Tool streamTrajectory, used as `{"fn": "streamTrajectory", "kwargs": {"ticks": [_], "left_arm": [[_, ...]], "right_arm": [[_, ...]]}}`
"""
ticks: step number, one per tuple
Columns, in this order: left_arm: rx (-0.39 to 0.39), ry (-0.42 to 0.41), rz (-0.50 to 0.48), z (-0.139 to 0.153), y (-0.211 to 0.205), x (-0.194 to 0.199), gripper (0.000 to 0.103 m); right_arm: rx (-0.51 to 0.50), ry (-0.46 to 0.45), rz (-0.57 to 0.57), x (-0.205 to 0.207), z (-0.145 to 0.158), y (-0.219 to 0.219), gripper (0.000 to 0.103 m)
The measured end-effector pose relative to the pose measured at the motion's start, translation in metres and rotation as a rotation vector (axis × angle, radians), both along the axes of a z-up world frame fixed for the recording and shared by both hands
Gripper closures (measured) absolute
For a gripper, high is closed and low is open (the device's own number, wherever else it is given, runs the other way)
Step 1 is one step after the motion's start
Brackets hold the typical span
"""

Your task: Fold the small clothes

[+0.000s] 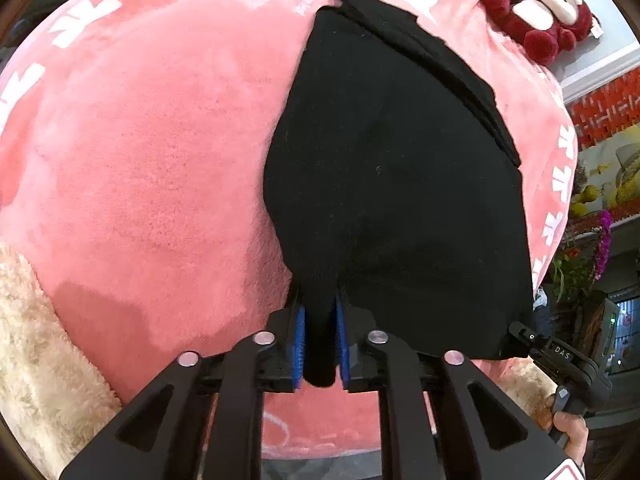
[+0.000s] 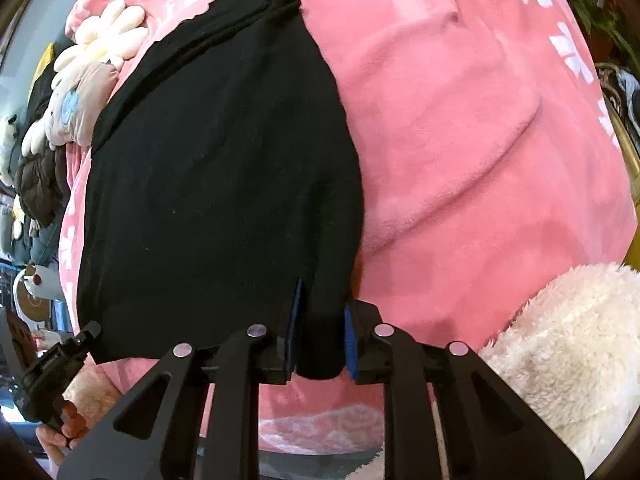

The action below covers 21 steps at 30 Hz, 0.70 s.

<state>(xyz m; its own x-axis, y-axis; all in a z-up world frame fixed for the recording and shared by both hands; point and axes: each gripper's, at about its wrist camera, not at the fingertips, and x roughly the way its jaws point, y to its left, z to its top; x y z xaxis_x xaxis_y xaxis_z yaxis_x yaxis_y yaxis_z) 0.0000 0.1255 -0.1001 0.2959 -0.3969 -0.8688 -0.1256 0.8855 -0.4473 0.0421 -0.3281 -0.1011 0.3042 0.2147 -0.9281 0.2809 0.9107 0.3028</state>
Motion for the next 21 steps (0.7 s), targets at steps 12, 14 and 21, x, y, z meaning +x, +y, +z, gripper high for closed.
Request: {"fn": "streamTrajectory", "kwargs": {"ticks": [12,14,21], "left_arm": [[0.052,0.007,0.113,-0.007,0.007,0.011,0.038],[-0.019,-0.033,0.049,-0.004,-0.003,0.015,0.07],[-0.138,-0.201,-0.01,0.051,-0.005,-0.002,0.085]], "right_arm": [[-0.059,0.021,0.059,0.007,-0.009,0.023,0.048],[-0.029,-0.003,0.075,0.006,-0.006,0.025,0.071],[0.035,-0.12,0.01,-0.013,0.027,0.007,0.094]]}}
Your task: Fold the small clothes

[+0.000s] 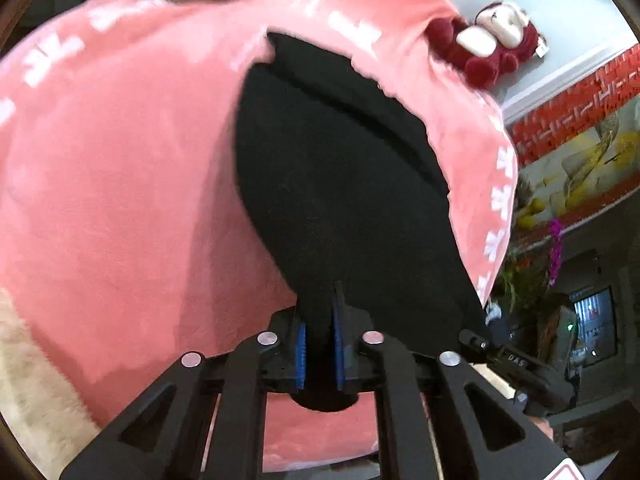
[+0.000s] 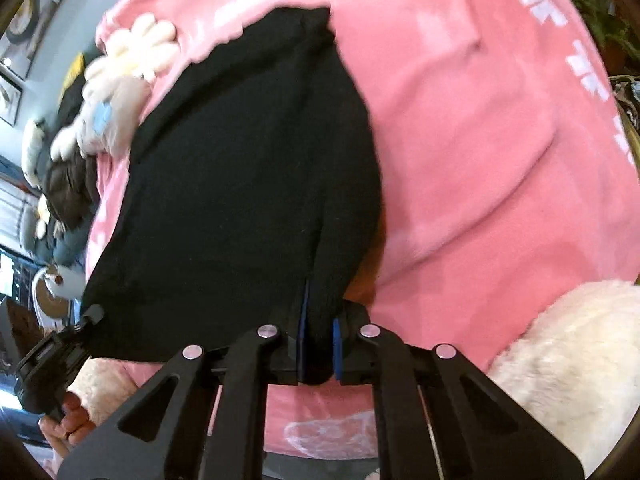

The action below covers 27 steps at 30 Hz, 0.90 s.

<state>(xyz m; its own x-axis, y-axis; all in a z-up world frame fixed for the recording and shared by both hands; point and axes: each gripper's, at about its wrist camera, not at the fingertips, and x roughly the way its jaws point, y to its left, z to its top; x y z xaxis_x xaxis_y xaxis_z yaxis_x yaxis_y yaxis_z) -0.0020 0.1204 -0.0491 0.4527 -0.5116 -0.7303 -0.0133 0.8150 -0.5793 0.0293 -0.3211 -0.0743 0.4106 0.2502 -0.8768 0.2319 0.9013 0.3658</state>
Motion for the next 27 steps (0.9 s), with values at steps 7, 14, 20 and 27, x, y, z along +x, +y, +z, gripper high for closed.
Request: {"fn": "streamTrajectory", "kwargs": {"ticks": [7,14,20,27], "left_arm": [[0.055,0.236,0.15,-0.038,0.021,0.003,0.034],[0.042,0.344,0.236,-0.062,0.035,0.005,0.033],[0.192,0.235,0.077,-0.052,0.01,0.009,0.049],[0.25,0.194,-0.049,-0.034,-0.019,0.003,0.095]], "right_arm": [[-0.09,0.101,0.005,0.009,-0.016,0.006,0.086],[-0.102,0.145,0.005,0.009,-0.031,0.006,0.049],[-0.093,0.138,0.025,0.016,-0.034,0.012,0.07],[-0.055,0.093,0.046,0.01,-0.019,0.013,0.095]]}}
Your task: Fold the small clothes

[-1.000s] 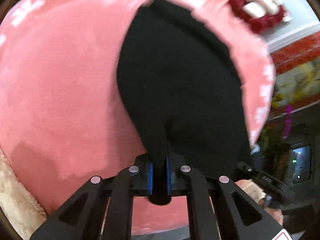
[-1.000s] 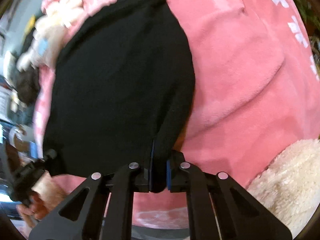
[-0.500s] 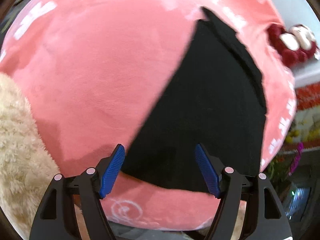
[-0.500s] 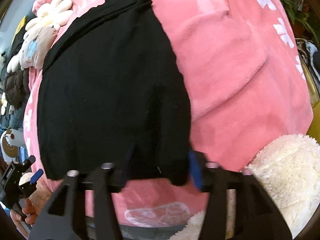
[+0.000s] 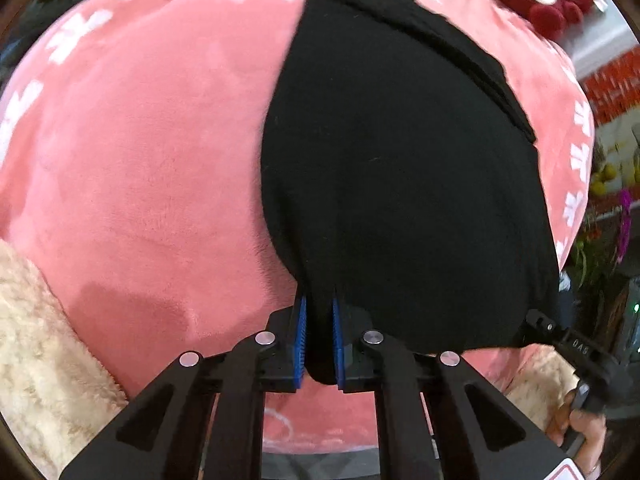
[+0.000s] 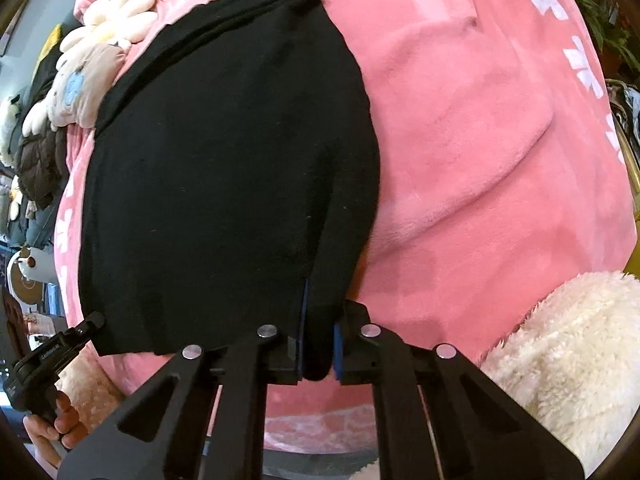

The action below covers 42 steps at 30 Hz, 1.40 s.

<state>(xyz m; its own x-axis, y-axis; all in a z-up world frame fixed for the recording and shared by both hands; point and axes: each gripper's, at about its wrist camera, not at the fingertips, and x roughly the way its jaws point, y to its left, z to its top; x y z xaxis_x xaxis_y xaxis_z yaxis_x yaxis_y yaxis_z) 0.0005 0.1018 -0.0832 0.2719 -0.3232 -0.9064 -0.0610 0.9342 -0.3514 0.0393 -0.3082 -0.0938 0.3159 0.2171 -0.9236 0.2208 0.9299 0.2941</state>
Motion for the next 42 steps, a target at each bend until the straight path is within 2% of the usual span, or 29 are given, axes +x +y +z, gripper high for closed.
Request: {"fn": "streamTrajectory", "kwargs": {"ticks": [5,16,22,31,42], "left_arm": [[0.052,-0.059,-0.044,0.03,-0.014,0.001,0.096],[0.056,-0.111,-0.059,0.079,-0.002,-0.006,0.097],[0.058,-0.125,-0.066,0.09,-0.001,-0.009,0.097],[0.056,-0.103,-0.066,0.096,0.005,-0.021,0.097],[0.006,-0.088,-0.069,0.122,0.024,-0.077,0.097]], "right_arm": [[0.042,-0.046,-0.005,-0.012,0.021,-0.005,0.097],[0.089,-0.11,0.007,-0.028,0.055,-0.01,0.098],[0.093,-0.126,0.031,-0.042,0.061,-0.013,0.098],[0.111,-0.144,0.059,-0.06,0.077,-0.016,0.098],[0.146,-0.151,0.06,-0.119,0.106,-0.022,0.098]]}}
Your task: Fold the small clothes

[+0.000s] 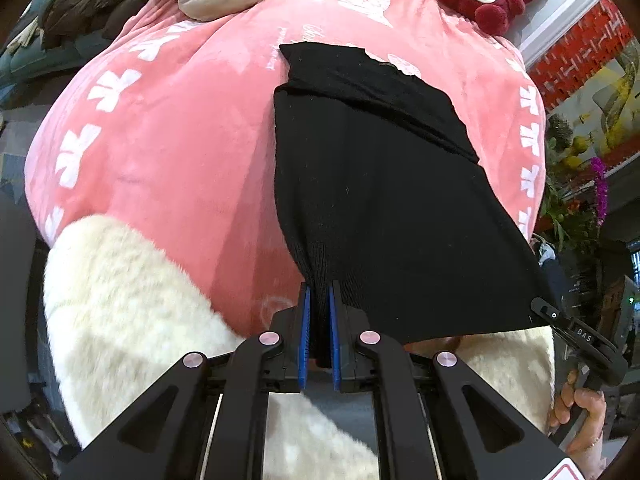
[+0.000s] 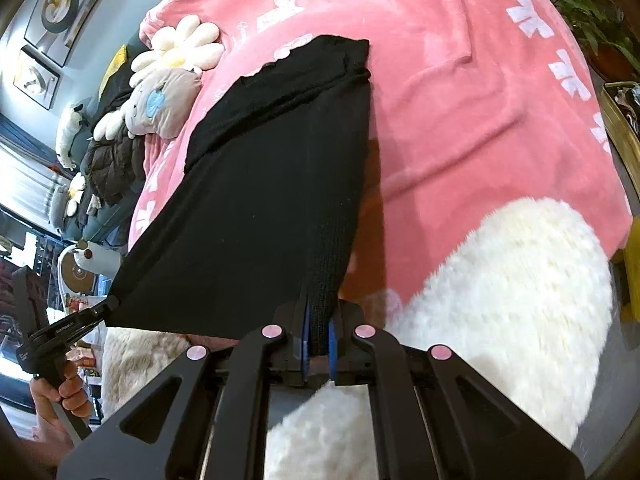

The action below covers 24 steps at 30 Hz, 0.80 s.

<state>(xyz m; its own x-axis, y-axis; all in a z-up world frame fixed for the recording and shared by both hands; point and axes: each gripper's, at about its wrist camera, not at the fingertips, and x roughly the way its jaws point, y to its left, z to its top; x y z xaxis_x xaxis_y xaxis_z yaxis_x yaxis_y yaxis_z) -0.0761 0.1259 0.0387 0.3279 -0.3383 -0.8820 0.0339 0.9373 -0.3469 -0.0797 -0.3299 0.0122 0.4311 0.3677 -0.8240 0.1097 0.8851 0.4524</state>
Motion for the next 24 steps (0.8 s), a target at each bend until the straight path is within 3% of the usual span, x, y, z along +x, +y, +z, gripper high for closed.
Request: {"fn": "streamTrajectory", "kwargs": {"ticks": [7,11,16,19,21,22,24], "left_arm": [[-0.017,-0.028,0.0,0.027,0.003,-0.03,0.099],[-0.028,-0.083,0.013,0.054,0.008,-0.033,0.103],[-0.032,-0.167,0.007,0.083,0.009,0.001,0.103],[-0.009,-0.124,0.01,0.074,0.002,0.022,0.103],[-0.047,-0.069,0.048,0.055,0.003,0.025,0.085],[-0.063,-0.003,0.062,0.038,0.002,0.027,0.053],[-0.071,0.116,0.108,-0.001,0.002,0.026,0.05]], "right_arm": [[0.033,-0.018,-0.001,-0.027,0.016,0.002,0.098],[0.064,-0.076,-0.02,-0.026,0.037,0.001,0.098],[0.068,-0.15,0.007,0.004,0.057,0.009,0.098],[0.054,-0.149,0.005,0.017,0.053,0.012,0.098],[0.051,-0.132,0.01,0.017,0.048,0.013,0.098],[0.04,-0.116,0.016,0.015,0.044,0.014,0.098],[0.034,-0.094,0.019,0.011,0.036,0.015,0.098]]}}
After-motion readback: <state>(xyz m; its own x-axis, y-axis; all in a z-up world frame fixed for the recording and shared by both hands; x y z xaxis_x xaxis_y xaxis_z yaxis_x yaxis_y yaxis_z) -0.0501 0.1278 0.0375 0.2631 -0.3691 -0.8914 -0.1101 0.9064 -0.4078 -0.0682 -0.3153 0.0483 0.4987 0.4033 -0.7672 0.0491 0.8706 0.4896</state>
